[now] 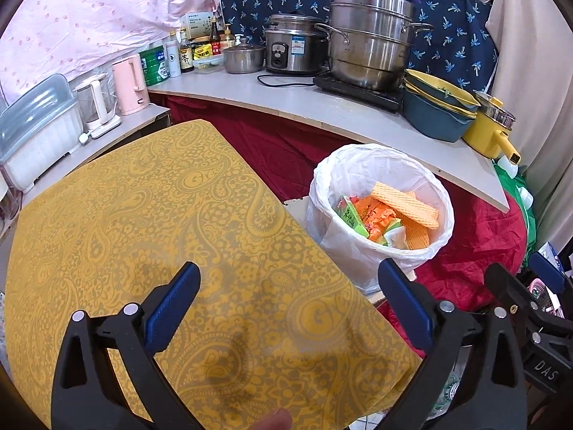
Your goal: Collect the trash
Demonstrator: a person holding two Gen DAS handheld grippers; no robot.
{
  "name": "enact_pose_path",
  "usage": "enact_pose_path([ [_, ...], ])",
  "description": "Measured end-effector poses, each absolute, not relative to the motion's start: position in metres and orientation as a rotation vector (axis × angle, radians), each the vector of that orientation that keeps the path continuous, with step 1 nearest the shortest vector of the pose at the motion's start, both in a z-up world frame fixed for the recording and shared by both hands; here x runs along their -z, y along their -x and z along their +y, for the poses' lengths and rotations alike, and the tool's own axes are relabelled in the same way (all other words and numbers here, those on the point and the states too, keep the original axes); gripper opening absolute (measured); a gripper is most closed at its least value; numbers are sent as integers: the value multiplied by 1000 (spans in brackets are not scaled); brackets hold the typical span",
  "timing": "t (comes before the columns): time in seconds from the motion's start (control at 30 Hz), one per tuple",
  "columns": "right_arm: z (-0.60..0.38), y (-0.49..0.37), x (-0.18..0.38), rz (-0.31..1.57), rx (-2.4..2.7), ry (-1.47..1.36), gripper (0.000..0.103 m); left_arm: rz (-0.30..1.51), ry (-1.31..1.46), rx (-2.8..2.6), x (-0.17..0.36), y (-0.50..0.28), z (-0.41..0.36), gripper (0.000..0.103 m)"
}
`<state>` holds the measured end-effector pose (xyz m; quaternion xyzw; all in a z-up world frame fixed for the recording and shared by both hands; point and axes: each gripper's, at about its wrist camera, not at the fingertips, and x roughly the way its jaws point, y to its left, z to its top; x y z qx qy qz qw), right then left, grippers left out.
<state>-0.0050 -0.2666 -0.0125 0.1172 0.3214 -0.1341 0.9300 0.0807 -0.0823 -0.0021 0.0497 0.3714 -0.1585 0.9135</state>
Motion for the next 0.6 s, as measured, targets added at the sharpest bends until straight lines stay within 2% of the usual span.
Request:
enact_pose_path([
  [0.6,-260,10,21,669,276,-223,96,766,-115,326,8,-70,-83,96],
])
